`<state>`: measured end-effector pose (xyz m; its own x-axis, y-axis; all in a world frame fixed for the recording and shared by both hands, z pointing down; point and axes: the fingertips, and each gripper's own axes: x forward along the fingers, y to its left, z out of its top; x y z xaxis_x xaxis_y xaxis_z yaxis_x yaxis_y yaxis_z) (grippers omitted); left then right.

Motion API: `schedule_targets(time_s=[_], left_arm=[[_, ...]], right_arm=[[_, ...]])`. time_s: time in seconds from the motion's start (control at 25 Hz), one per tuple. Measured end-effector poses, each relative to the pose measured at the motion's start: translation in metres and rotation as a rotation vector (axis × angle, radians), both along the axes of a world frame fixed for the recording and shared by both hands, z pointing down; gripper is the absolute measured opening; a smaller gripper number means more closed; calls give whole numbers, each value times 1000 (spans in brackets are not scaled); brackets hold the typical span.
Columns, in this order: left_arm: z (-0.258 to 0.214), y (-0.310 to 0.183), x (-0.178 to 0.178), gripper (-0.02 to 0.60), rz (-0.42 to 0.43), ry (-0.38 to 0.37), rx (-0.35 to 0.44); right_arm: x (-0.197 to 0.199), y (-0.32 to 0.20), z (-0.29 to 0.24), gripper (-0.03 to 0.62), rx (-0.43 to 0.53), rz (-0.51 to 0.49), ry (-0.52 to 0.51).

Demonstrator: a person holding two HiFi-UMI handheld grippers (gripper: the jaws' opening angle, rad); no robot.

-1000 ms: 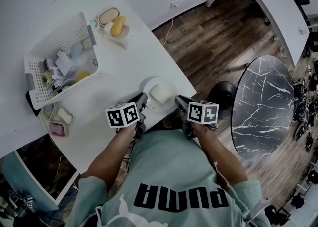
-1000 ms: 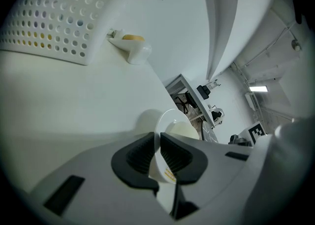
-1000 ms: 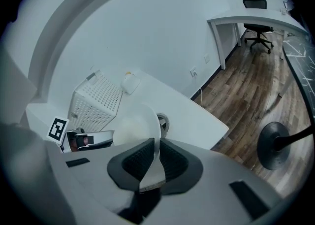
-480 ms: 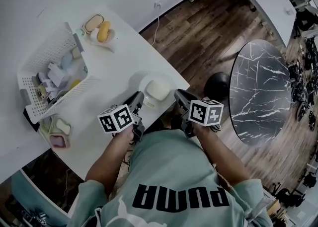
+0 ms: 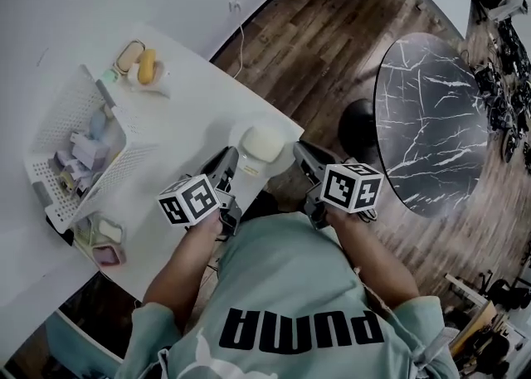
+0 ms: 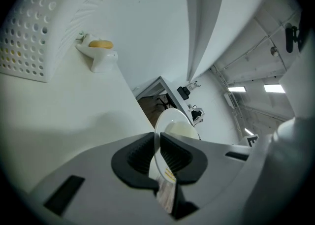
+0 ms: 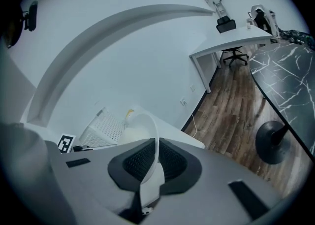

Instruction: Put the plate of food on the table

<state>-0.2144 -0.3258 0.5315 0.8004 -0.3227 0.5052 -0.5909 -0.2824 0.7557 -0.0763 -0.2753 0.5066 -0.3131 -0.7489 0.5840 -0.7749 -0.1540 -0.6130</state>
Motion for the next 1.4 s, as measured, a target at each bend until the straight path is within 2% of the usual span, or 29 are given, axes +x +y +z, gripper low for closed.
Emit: schedule_targets(time_s=[0.72, 1.4], left_arm=[[-23, 54, 111, 43, 220, -12, 36], [-41, 148, 221, 43, 370, -7, 65]], right_arm=[[97, 85, -19, 31, 72, 252, -38], [196, 195, -34, 31, 128, 436, -43]])
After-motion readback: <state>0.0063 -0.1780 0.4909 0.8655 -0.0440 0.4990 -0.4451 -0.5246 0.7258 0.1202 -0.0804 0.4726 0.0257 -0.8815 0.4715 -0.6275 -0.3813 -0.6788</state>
